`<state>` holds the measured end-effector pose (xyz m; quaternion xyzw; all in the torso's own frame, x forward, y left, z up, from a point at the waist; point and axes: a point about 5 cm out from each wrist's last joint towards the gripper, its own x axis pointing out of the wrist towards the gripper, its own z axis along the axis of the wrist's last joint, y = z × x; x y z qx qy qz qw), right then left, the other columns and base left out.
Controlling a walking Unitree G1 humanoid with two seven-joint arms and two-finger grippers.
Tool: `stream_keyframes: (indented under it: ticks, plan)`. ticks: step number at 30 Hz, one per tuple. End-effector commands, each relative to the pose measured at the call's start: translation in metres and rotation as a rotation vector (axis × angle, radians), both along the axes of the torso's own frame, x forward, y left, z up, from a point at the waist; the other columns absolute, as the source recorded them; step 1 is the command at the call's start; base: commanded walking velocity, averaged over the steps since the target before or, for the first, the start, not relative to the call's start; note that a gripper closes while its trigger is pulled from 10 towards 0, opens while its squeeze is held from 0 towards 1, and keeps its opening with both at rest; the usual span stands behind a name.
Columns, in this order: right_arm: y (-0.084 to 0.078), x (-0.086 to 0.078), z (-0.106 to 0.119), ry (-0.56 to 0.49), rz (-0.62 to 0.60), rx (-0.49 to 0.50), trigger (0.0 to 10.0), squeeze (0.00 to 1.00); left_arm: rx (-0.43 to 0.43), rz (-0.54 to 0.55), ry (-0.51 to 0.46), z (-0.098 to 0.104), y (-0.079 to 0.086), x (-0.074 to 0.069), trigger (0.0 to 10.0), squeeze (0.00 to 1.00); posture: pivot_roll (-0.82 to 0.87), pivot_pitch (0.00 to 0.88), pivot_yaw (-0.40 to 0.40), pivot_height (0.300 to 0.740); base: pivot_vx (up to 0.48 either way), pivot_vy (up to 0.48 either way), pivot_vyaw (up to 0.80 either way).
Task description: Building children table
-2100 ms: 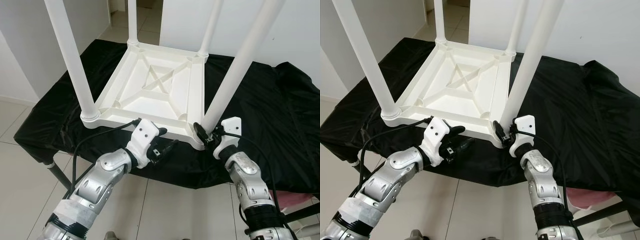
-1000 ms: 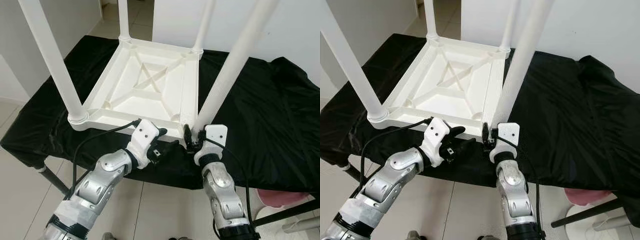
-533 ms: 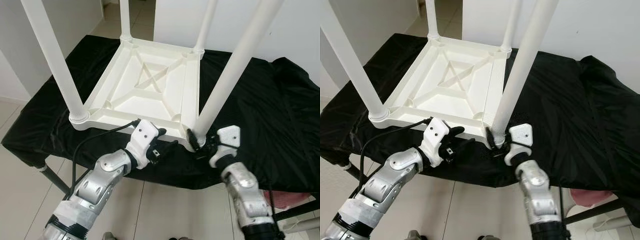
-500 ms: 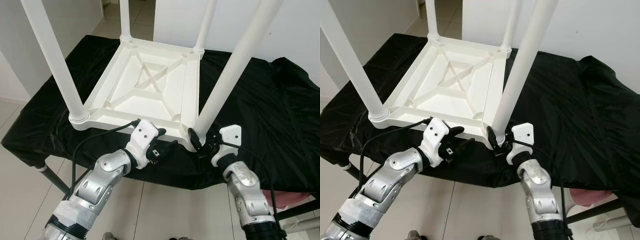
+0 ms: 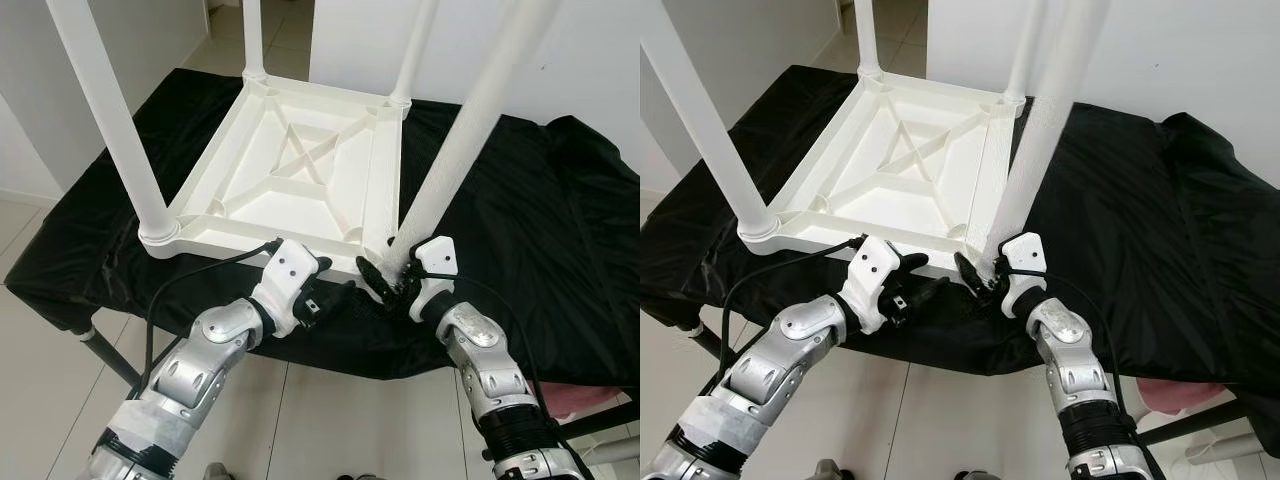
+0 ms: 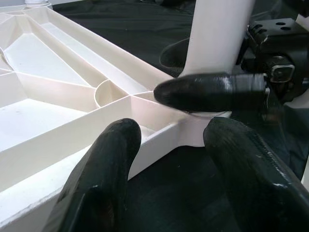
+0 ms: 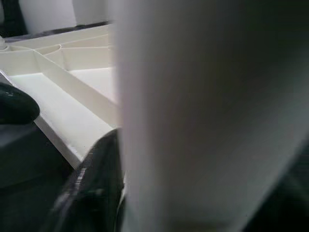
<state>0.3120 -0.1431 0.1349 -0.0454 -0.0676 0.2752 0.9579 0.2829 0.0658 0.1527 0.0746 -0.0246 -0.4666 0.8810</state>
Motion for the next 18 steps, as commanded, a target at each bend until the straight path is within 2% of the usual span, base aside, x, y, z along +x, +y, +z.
stream_keyframes:
  ticks: [1, 11, 12, 13, 18]
  plan:
    - [0.001, -0.001, -0.007, 0.033, 0.023, 0.002, 0.0, 0.0, 0.013, -0.044, 0.004, -0.002, -0.001, -0.003, 10.0, 0.0, 0.02, 0.087, -0.067, 0.74, 0.0, 0.0, 0.0]
    - [-0.009, -0.001, -0.013, 0.044, 0.03, 0.008, 0.0, 0.0, 0.016, -0.053, 0.006, -0.003, -0.002, -0.004, 10.0, 0.0, 0.02, 0.077, -0.061, 0.74, 0.0, 0.0, 0.0]
    - [-0.009, -0.001, -0.012, 0.041, 0.018, 0.017, 7.1, 0.0, 0.016, -0.055, 0.005, -0.003, -0.003, -0.004, 10.0, 0.0, 0.02, 0.075, -0.06, 0.74, 0.0, 0.0, 0.0]
    - [-0.009, -0.002, -0.011, 0.034, 0.001, 0.036, 10.0, 0.0, 0.017, -0.058, 0.004, -0.003, -0.003, -0.004, 10.0, 0.0, 0.02, 0.073, -0.061, 0.74, 0.0, 0.0, 0.0]
    - [-0.009, -0.007, -0.008, 0.021, -0.088, 0.088, 10.0, 0.0, 0.019, -0.062, 0.004, -0.003, -0.004, -0.004, 10.0, 0.0, 0.01, 0.071, -0.061, 0.74, 0.0, 0.0, 0.0]
